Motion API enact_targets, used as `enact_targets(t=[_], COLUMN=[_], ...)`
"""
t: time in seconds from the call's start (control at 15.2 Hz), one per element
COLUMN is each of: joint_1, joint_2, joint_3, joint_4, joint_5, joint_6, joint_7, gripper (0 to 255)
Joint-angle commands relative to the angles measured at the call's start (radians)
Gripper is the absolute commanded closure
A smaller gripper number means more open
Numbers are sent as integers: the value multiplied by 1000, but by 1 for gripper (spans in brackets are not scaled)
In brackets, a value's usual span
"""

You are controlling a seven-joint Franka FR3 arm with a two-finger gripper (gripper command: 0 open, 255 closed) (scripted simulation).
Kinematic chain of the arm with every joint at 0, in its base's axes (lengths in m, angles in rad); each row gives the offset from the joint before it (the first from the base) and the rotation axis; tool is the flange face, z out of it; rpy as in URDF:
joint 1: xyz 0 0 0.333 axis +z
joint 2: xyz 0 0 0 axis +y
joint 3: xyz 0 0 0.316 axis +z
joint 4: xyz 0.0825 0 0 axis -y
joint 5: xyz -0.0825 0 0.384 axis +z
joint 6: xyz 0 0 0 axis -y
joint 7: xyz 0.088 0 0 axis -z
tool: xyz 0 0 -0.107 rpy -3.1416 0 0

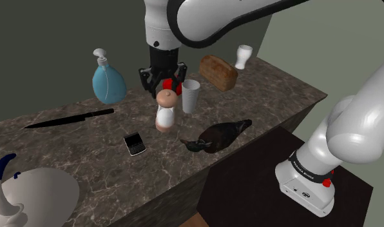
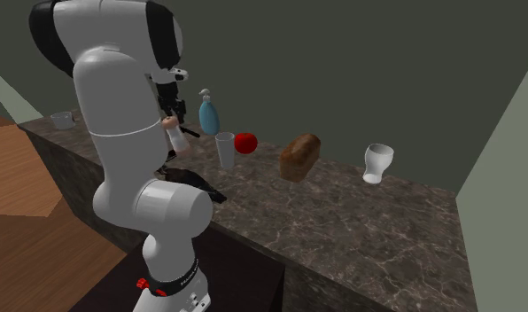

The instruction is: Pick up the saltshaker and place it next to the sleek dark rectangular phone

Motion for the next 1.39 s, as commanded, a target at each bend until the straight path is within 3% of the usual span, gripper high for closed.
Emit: enact_targets(t=[0.0, 0.59, 1.06, 1.12, 1.32], joint_1=[1, 5, 5, 5, 5], joint_2=[10, 56, 56, 56, 56], joint_3=[1, 2, 2, 2, 2], joint_4=[-18, -89, -89, -89, -89], joint_5=[-6, -36, -36, -36, -36], joint_6=[27, 138, 138, 138, 138], joint_7=[7, 31, 31, 31, 31], gripper=[255, 255, 255, 0, 0])
